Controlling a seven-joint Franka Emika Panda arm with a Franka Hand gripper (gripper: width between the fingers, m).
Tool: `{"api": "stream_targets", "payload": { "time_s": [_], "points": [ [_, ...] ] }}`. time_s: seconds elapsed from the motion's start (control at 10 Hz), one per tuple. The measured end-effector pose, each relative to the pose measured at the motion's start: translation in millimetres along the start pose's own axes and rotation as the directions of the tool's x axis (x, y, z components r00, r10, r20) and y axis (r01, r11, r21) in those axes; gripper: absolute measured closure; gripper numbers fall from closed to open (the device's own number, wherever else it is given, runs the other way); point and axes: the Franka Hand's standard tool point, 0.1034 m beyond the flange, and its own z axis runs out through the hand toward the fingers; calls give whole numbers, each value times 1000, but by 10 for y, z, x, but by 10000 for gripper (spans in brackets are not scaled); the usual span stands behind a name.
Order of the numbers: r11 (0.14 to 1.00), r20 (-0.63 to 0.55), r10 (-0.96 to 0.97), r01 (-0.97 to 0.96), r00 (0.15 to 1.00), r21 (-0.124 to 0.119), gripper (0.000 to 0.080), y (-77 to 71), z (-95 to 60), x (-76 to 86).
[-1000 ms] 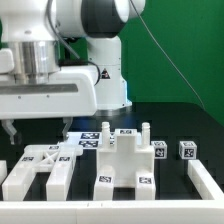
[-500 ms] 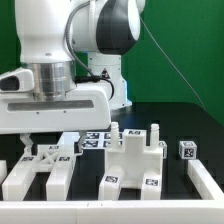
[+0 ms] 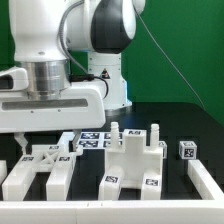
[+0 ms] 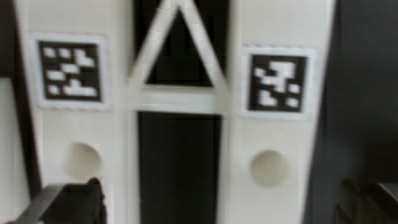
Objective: Assemble chair
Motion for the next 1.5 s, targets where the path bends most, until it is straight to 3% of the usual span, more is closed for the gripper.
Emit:
{"api": "stream_targets", "payload": {
  "time_s": [0.4, 0.5, 0.6, 0.7, 0.9, 1.2, 1.5],
  "points": [
    [1000, -32, -4, 4, 999, -23, 150, 40, 12, 24],
    [999, -26, 22, -23, 999, -25, 150, -34, 59, 27],
    [1000, -12, 16, -17, 1000, -22, 150, -301, 195, 48],
    [1000, -13, -5, 4, 1000, -14, 150, -395, 232, 70],
    [1000, -9, 26, -26, 1000, -14, 150, -449, 278, 53],
    [1000, -8, 25, -25, 1000, -14, 150, -440, 280, 52],
    [1000, -12, 5, -5, 1000, -28, 150, -325, 366, 41]
  ]
}}
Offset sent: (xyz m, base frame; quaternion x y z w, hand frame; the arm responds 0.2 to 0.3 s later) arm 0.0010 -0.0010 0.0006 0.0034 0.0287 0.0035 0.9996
